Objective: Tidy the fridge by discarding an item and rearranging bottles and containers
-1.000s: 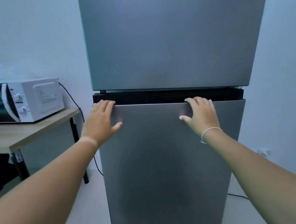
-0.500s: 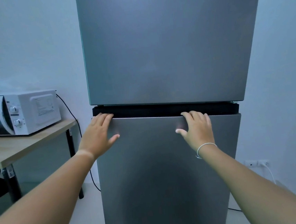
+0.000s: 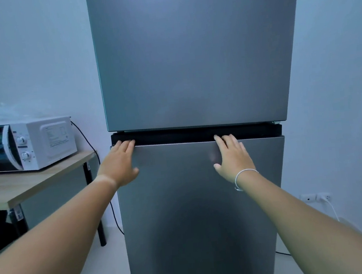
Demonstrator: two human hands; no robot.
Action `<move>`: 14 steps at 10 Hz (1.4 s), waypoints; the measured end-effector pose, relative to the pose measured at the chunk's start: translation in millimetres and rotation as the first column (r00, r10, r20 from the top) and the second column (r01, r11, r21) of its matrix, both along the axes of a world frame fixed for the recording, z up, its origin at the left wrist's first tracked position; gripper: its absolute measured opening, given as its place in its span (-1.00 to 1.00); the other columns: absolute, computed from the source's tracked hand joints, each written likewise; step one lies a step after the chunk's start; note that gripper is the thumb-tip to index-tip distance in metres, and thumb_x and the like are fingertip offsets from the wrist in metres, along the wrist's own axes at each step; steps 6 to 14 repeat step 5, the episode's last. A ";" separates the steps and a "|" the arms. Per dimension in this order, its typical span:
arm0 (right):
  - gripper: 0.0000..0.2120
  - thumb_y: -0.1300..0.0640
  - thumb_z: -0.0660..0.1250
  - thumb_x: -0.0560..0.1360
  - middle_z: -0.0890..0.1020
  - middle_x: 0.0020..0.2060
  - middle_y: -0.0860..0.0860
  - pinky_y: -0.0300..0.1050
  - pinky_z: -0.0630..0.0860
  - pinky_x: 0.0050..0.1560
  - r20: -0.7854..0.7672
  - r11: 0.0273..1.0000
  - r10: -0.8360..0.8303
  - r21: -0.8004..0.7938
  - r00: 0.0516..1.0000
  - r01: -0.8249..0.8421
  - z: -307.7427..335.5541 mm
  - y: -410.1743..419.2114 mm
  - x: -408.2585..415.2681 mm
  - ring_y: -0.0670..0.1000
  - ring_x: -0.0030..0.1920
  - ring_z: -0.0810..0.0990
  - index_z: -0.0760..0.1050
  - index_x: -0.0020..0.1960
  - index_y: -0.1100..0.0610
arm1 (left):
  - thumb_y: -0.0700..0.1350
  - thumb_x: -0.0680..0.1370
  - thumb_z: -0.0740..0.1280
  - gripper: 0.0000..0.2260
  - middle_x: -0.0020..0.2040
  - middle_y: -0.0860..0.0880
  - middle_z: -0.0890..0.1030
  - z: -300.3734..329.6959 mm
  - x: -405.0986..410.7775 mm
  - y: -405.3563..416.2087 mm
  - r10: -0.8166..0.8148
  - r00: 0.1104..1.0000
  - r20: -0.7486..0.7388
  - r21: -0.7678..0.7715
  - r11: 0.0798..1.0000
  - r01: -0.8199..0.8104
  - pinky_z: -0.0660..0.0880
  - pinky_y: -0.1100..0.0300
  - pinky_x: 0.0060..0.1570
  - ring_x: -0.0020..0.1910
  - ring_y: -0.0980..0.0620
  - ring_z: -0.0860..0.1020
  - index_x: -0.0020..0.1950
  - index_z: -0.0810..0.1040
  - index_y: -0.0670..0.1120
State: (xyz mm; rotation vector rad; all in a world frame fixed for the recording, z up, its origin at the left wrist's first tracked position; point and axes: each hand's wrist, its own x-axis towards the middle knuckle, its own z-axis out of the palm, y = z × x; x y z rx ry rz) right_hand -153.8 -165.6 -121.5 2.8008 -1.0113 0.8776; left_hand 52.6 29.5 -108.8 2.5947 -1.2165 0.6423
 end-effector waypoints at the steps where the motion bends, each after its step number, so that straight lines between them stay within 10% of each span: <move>1: -0.23 0.09 0.27 0.50 -0.01 0.54 -0.06 -0.04 0.26 0.42 -0.041 0.996 0.010 0.085 0.999 -0.007 4.3 6.5 -6.7 -0.01 0.56 -0.13 -0.13 0.54 0.02 | -0.06 0.53 0.21 -0.31 0.57 -0.10 0.12 10.5 -6.3 0.1 0.061 0.998 0.028 0.115 0.991 -0.064 0.07 0.10 0.53 0.56 -0.13 0.08 0.56 -0.04 -0.17; 5: -0.29 0.03 0.19 0.54 -0.12 0.56 -0.12 0.03 0.09 0.52 -0.287 0.994 0.039 0.105 0.957 -0.009 18.5 27.3 -30.7 0.00 0.56 -0.11 -0.14 0.55 0.04 | -0.02 0.56 0.16 -0.33 0.60 -0.10 -0.03 8.9 -35.6 8.1 0.078 0.997 0.023 0.161 0.984 -0.081 0.06 0.04 0.54 0.56 -0.16 0.04 0.57 -0.11 -0.13; 14: -0.29 0.03 0.19 0.54 -0.12 0.56 -0.12 0.03 0.09 0.52 -0.287 0.994 0.039 0.105 0.957 -0.009 18.5 27.3 -30.7 0.00 0.56 -0.11 -0.14 0.55 0.04 | -0.02 0.56 0.16 -0.33 0.60 -0.10 -0.03 8.9 -35.6 8.1 0.078 0.997 0.023 0.161 0.984 -0.081 0.06 0.04 0.54 0.56 -0.16 0.04 0.57 -0.11 -0.13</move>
